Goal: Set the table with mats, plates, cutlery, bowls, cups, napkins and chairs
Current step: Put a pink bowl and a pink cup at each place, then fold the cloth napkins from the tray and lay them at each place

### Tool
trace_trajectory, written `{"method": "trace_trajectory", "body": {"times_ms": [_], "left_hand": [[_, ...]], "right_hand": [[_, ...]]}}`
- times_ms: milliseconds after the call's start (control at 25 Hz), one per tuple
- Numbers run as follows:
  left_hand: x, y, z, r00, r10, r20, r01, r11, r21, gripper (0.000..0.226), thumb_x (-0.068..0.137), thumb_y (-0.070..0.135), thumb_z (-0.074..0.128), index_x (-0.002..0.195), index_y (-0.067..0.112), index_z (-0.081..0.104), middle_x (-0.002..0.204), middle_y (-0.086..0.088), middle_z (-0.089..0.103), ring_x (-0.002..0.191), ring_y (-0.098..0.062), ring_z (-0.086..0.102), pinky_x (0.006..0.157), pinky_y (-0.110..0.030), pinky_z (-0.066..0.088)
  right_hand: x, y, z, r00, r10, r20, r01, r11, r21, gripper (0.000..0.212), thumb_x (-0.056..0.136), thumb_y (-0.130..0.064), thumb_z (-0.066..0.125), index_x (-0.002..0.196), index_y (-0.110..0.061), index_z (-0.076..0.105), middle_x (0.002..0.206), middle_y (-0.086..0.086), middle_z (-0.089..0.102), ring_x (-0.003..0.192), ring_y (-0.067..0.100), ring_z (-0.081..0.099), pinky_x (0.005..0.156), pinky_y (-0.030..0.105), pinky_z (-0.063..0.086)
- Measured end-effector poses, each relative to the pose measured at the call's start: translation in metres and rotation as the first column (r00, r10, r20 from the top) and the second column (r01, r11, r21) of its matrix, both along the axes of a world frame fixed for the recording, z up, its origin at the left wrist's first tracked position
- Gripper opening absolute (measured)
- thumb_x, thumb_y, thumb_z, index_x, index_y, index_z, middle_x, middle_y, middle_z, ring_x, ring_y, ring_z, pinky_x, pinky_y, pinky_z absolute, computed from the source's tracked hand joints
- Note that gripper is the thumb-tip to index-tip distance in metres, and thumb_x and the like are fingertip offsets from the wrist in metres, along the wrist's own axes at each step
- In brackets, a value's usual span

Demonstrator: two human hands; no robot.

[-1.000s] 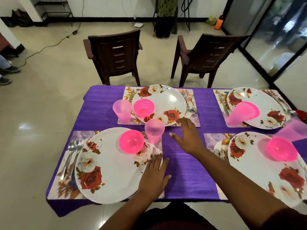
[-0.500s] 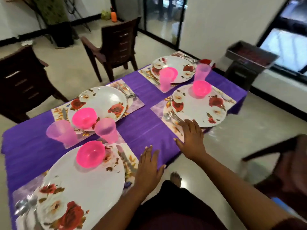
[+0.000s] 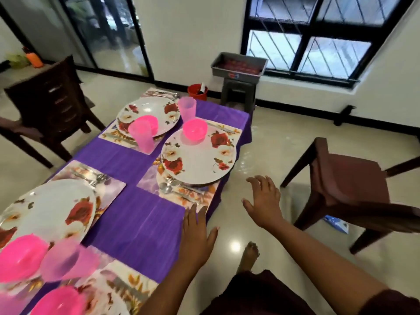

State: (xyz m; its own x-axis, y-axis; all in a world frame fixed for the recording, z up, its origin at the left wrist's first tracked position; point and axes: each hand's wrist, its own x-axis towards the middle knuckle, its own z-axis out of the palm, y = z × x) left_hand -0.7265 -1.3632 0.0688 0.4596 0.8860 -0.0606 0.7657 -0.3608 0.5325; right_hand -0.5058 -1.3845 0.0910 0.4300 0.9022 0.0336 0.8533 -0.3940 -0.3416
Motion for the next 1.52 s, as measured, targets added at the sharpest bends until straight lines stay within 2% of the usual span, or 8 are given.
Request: {"method": "trace_trajectory", "body": {"times_ms": [160, 320, 440, 640, 800, 960, 1320, 1520], "left_hand": [[0.047, 0.037, -0.009, 1.0, -0.029, 0.012, 0.028, 0.998, 0.064, 0.068, 0.095, 0.047, 0.052, 0.15, 0.017, 0.027, 0.159, -0.008, 0.02, 0.148, -0.026, 0.014, 0.119, -0.039, 0.02], [0.111, 0.06, -0.011, 0.997, -0.078, 0.012, 0.076, 0.989, 0.126, 0.056, 0.089, 0.042, 0.061, 0.138, 0.022, 0.044, 0.15, -0.008, 0.037, 0.141, -0.029, 0.032, 0.113, -0.045, 0.034], [0.169, 0.094, -0.001, 0.989, -0.147, 0.008, 0.142, 0.969, 0.204, 0.058, 0.085, 0.036, 0.068, 0.136, 0.021, 0.046, 0.146, -0.011, 0.042, 0.137, -0.032, 0.038, 0.109, -0.047, 0.038], [0.278, 0.162, 0.023, 0.995, -0.099, 0.019, 0.093, 0.977, 0.192, 0.06, 0.089, 0.037, 0.061, 0.142, 0.021, 0.038, 0.151, -0.009, 0.035, 0.141, -0.029, 0.03, 0.11, -0.048, 0.037], [0.319, 0.187, 0.023, 0.989, -0.145, 0.008, 0.14, 0.971, 0.193, 0.059, 0.09, 0.037, 0.061, 0.143, 0.025, 0.037, 0.155, -0.008, 0.029, 0.145, -0.028, 0.023, 0.115, -0.046, 0.031], [0.368, 0.235, 0.016, 0.988, -0.151, 0.02, 0.147, 0.981, 0.128, 0.056, 0.095, 0.037, 0.055, 0.145, 0.025, 0.034, 0.16, -0.007, 0.018, 0.149, -0.025, 0.006, 0.12, -0.041, 0.016], [0.489, 0.373, 0.001, 0.998, -0.059, 0.036, 0.059, 0.998, 0.018, 0.055, 0.098, 0.042, 0.047, 0.147, 0.031, 0.027, 0.161, -0.002, 0.009, 0.149, -0.023, -0.001, 0.12, -0.039, 0.01], [0.517, 0.455, -0.008, 0.997, -0.009, 0.072, 0.008, 1.0, 0.011, 0.05, 0.095, 0.035, 0.053, 0.142, 0.025, 0.04, 0.157, -0.005, 0.021, 0.149, -0.026, 0.006, 0.118, -0.037, 0.012]], "right_hand": [[0.029, 0.016, -0.008, 1.0, -0.02, 0.006, 0.021, 0.999, -0.05, 0.061, 0.09, -0.042, 0.058, 0.144, -0.029, 0.031, 0.155, 0.003, 0.026, 0.148, 0.029, 0.007, 0.117, 0.048, 0.015], [0.075, 0.044, -0.008, 1.0, -0.005, 0.008, 0.006, 0.996, -0.088, 0.061, 0.093, -0.044, 0.053, 0.146, -0.031, 0.026, 0.158, 0.003, 0.016, 0.149, 0.029, 0.0, 0.117, 0.049, 0.009], [0.133, 0.066, 0.0, 0.994, 0.056, 0.091, -0.045, 0.992, -0.119, 0.062, 0.094, -0.045, 0.05, 0.148, -0.03, 0.024, 0.16, 0.005, 0.013, 0.149, 0.031, -0.003, 0.118, 0.053, 0.006], [0.25, 0.1, 0.011, 0.96, 0.146, 0.24, -0.109, 0.981, -0.162, 0.063, 0.094, -0.04, 0.053, 0.149, -0.025, 0.026, 0.159, 0.009, 0.017, 0.149, 0.035, -0.001, 0.117, 0.056, 0.007], [0.299, 0.118, 0.006, 0.977, 0.052, 0.206, -0.019, 0.987, -0.159, 0.063, 0.094, -0.039, 0.054, 0.149, -0.026, 0.027, 0.158, 0.008, 0.019, 0.149, 0.035, 0.0, 0.116, 0.058, 0.008], [0.346, 0.164, 0.0, 0.986, 0.03, 0.162, -0.003, 0.986, -0.166, 0.062, 0.095, -0.041, 0.05, 0.149, -0.029, 0.022, 0.159, 0.005, 0.013, 0.149, 0.033, -0.005, 0.117, 0.055, 0.004], [0.455, 0.345, 0.001, 0.976, 0.19, 0.107, -0.164, 0.963, -0.214, 0.064, 0.096, -0.044, 0.049, 0.15, -0.03, 0.019, 0.16, 0.003, 0.011, 0.149, 0.029, -0.006, 0.118, 0.052, 0.0], [0.498, 0.458, 0.007, 0.952, 0.285, 0.113, -0.253, 0.939, -0.232, 0.063, 0.095, -0.047, 0.05, 0.149, -0.03, 0.022, 0.159, 0.003, 0.015, 0.149, 0.03, -0.001, 0.119, 0.052, 0.005]]}}
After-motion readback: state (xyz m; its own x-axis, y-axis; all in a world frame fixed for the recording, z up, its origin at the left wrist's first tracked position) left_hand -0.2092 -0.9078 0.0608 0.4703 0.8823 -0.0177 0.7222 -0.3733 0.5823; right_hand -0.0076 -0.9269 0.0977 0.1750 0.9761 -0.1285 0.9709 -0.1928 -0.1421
